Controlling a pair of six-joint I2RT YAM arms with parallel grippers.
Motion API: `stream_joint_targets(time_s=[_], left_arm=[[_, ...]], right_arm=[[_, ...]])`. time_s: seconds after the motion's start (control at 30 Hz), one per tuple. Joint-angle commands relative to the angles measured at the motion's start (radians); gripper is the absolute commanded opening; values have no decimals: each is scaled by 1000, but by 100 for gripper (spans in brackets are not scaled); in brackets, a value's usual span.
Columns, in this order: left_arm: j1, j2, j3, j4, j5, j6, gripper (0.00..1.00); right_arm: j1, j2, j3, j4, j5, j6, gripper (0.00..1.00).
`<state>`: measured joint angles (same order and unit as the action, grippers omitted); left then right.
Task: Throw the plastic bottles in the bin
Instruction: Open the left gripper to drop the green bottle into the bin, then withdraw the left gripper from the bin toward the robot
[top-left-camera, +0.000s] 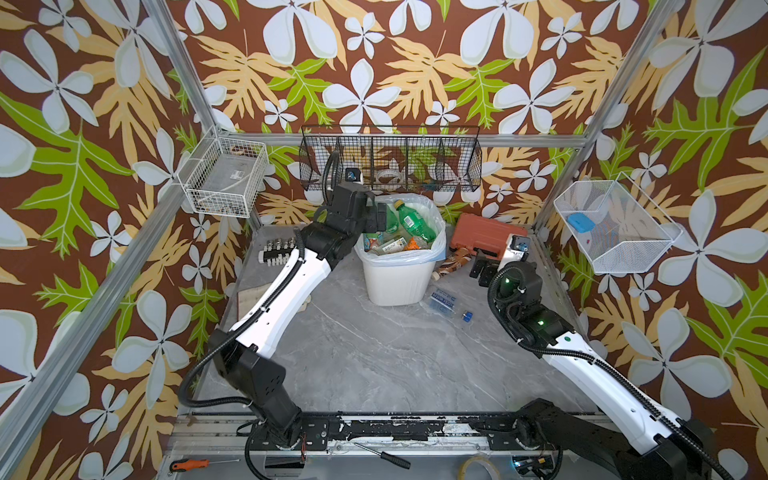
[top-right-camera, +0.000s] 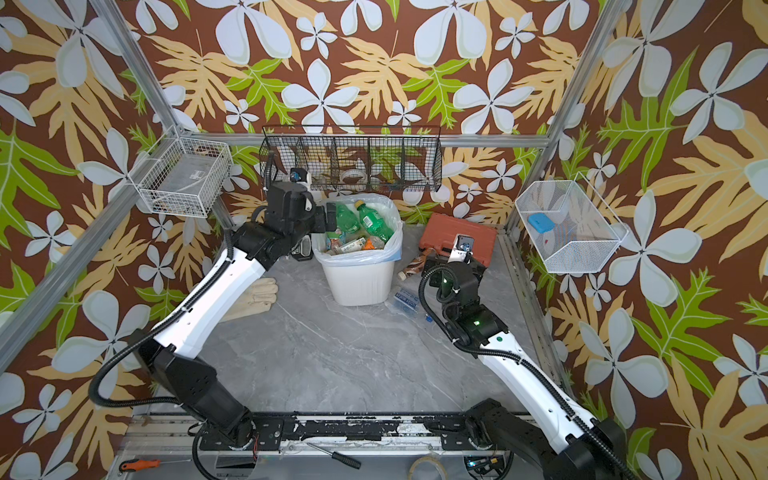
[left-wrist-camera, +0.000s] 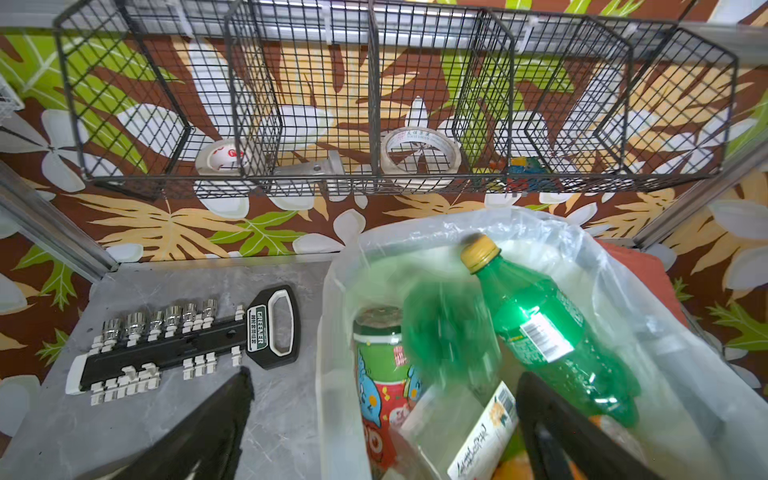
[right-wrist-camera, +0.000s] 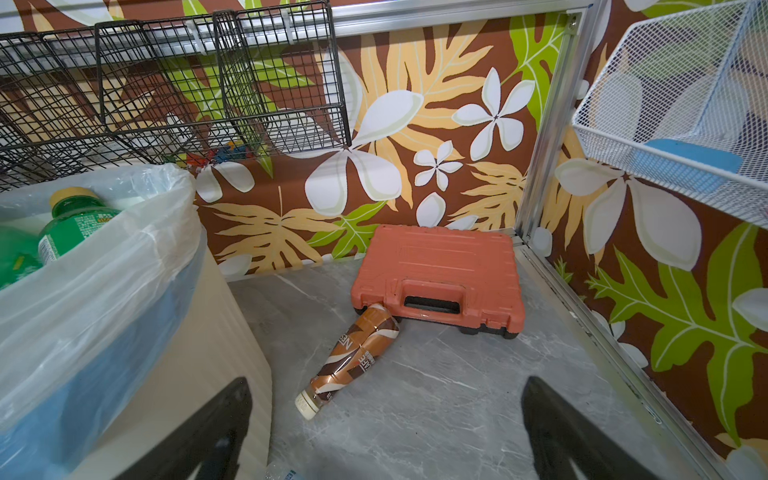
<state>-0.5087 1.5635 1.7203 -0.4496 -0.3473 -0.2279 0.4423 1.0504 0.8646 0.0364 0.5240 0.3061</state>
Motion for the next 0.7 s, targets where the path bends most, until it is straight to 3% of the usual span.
stream_joint_targets(time_s=[0.0, 0.13, 0.27, 0.37, 0.67], left_arm=[[2, -188, -294, 399, -4, -16, 100], [5, -453, -804, 751, -12, -102, 100], [12, -596, -1068, 833, -67, -215, 100], [15, -646, -1148, 843, -72, -241, 100], [16, -633, -1145, 821, -86, -244, 100]], right_arm=[[-2, 12, 13, -7, -22, -11, 99], [-5, 26, 12, -15, -46, -10, 100], [-8, 44, 19, -36, -81, -20, 100], [-8, 62, 25, -61, -116, -27, 100], [-8, 82, 13, -106, -195, -22, 100]])
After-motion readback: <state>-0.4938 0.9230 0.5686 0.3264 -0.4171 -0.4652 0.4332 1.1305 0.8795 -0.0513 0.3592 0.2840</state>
